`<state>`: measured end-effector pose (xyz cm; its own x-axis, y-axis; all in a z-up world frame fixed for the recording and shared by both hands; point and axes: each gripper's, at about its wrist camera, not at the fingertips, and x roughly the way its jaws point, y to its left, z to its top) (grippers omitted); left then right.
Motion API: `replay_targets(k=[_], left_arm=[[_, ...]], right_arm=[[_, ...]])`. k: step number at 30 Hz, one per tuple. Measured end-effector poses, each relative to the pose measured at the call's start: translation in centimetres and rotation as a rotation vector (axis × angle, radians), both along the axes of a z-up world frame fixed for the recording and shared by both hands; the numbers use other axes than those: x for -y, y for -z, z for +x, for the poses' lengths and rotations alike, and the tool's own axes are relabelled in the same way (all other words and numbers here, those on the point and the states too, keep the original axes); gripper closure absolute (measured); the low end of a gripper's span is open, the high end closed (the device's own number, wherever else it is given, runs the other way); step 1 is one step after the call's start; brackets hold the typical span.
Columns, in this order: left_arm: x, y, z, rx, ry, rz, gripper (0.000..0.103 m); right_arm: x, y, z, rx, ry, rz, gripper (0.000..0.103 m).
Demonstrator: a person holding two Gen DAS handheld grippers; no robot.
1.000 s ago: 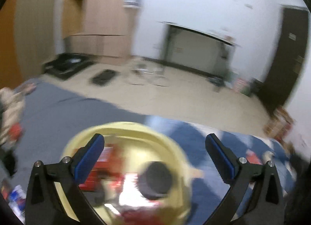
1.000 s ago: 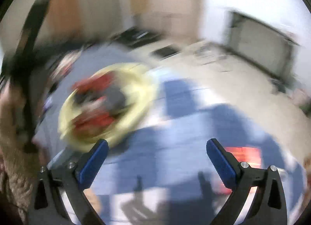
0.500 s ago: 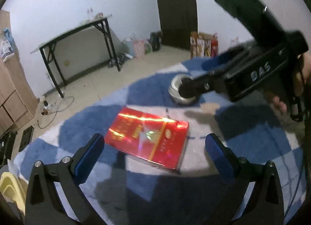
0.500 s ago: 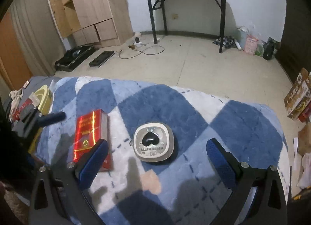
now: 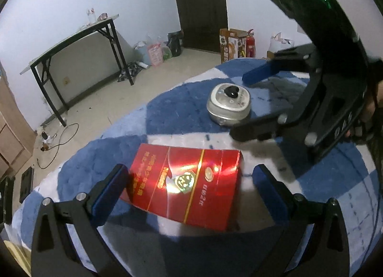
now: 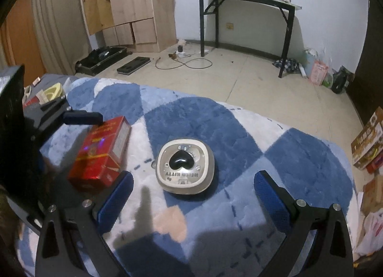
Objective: Organize rigid objects
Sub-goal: 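Grasp the red Diamond pack with the left gripper while the right grasps the beige ashtray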
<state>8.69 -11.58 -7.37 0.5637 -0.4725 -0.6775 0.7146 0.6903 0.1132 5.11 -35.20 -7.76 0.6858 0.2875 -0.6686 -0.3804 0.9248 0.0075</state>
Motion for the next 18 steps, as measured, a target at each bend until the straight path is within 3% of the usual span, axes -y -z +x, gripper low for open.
replay_targets(k=[6, 8, 12, 14, 18], left_arm=[[-0.4, 0.8, 1.6, -0.103, -0.020, -0.026, 0.000], [-0.4, 0.7, 1.3, -0.091, -0.022, -0.033, 0.009], [-0.5, 0.4, 0.4, -0.070, -0.041, -0.029, 0.009], [-0.7, 0.2, 0.0, -0.060, -0.073, -0.029, 0.009], [-2.7, -2.0, -1.7, -0.010, -0.174, -0.066, 0.009]], right_arm=[[-1.5, 1.1, 0.9, 0.006, -0.007, -0.055, 0.002], [-1.4, 1.0, 1.2, 0.015, -0.002, -0.059, 0.011], [-0.9, 0.8, 1.9, 0.016, 0.008, -0.023, 0.033], [-1.0, 0.9, 1.7, 0.018, -0.031, -0.018, 0.049], [-1.9, 0.8, 1.6, 0.019, -0.026, -0.032, 0.049]])
